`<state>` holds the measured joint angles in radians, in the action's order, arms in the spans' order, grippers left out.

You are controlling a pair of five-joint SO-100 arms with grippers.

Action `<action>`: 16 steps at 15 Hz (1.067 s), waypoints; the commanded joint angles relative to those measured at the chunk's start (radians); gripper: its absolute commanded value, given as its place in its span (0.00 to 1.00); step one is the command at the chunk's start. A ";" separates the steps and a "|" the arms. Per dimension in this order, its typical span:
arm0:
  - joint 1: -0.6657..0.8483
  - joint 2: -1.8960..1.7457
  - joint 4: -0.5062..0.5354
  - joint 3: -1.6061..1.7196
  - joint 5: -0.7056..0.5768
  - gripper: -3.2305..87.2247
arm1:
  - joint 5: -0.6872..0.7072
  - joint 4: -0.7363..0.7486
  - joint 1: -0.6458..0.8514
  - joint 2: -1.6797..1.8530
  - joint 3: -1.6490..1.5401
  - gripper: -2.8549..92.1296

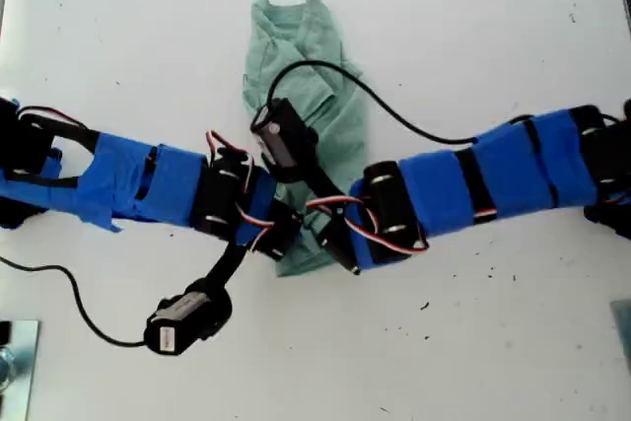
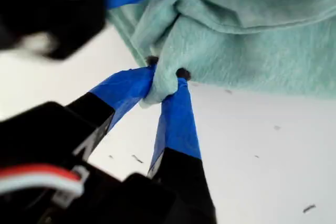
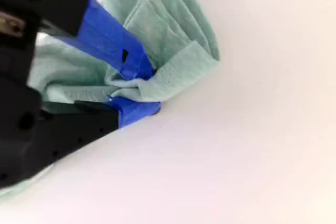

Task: Fold t shirt

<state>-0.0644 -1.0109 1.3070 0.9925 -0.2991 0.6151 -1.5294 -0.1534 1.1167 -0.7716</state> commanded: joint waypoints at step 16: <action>0.454 -0.385 0.054 0.052 -0.324 0.11 | 0.170 0.031 0.522 0.236 -0.078 0.32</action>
<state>0.3099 -1.3468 1.3315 1.0508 -0.6121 0.7701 -1.5248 0.3114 1.3392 -0.8529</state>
